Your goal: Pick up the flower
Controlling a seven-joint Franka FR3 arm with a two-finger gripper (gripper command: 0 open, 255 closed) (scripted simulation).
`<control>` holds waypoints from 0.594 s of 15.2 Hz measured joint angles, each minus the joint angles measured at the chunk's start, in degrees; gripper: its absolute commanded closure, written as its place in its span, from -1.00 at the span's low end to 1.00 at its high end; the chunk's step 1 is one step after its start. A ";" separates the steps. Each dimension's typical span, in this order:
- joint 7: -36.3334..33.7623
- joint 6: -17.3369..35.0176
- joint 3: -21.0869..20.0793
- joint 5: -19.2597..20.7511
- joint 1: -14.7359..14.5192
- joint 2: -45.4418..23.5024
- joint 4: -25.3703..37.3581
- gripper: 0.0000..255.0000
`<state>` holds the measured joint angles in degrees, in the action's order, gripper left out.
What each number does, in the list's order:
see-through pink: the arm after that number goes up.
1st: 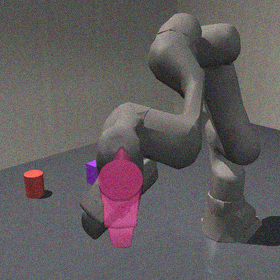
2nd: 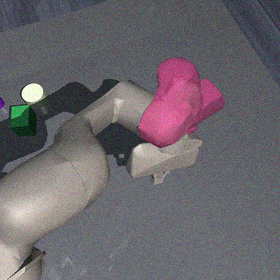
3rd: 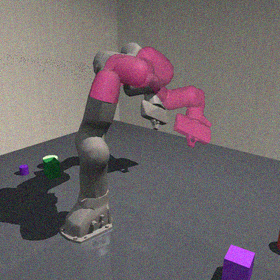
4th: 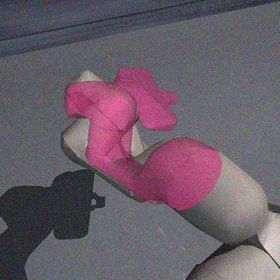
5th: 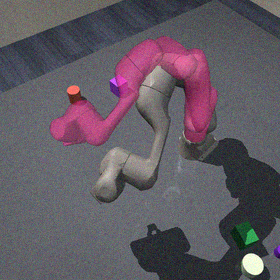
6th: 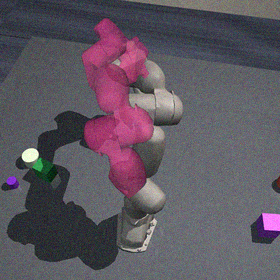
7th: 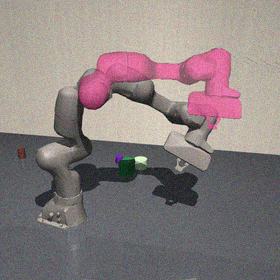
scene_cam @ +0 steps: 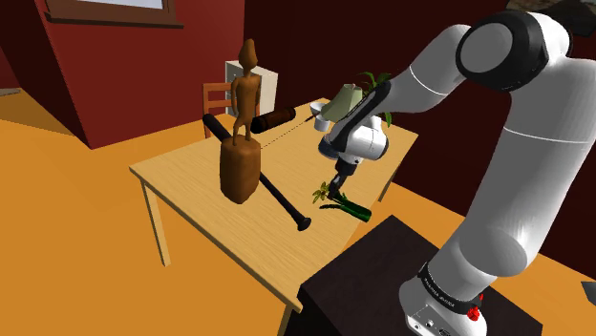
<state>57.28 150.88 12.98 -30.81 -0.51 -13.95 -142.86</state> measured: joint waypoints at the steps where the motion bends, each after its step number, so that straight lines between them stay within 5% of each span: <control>1: -0.64 -0.56 0.42 0.86 -0.17 0.95 -0.28 1.00; 9: -6.33 -5.53 2.68 7.52 -1.26 7.60 -0.97 1.00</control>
<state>50.96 145.35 15.66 -23.30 -1.77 -6.35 -143.83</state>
